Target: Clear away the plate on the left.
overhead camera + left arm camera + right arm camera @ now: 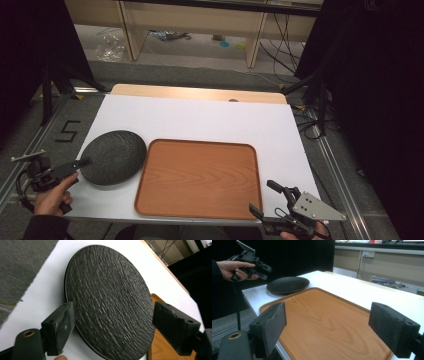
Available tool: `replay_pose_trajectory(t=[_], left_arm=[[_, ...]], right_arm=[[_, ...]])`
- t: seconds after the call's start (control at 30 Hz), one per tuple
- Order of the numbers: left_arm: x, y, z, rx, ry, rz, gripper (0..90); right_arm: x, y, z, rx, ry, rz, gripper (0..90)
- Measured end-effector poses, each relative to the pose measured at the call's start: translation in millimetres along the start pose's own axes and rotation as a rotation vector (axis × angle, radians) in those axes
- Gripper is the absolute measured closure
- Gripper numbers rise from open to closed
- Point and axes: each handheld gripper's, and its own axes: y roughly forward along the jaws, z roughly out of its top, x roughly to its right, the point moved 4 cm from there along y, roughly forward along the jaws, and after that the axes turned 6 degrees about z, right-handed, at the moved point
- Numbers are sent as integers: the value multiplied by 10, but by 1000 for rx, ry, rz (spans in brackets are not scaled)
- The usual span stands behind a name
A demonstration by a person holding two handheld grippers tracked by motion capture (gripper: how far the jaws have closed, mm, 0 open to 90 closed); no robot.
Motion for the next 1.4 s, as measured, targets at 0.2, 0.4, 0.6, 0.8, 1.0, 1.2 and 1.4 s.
replay_pose_trajectory(t=[0.2, 0.4, 0.6, 0.8, 1.0, 1.2, 1.4], left_arm=[[-65, 67, -17, -47, -36, -6, 187], [-93, 106, -23, -68, -57, 1, 194], [-123, 148, -31, -84, -85, 10, 200], [-182, 180, -35, -95, -130, -9, 211], [-191, 210, -47, -107, -148, -22, 224], [-219, 233, -53, -114, -192, -65, 253], [-227, 263, -65, -123, -222, -83, 268]], right_arm=[[-4, 5, 0, 3, 0, 5, 156], [-7, 14, -1, 10, 1, 16, 156], [-3, 5, -1, 1, -3, 2, 156], [-9, 5, -3, -5, 1, 9, 156], [-14, 17, -3, 4, -1, 16, 156], [-18, 19, -2, 4, -2, 20, 156], [-21, 21, -3, 2, -3, 21, 156]])
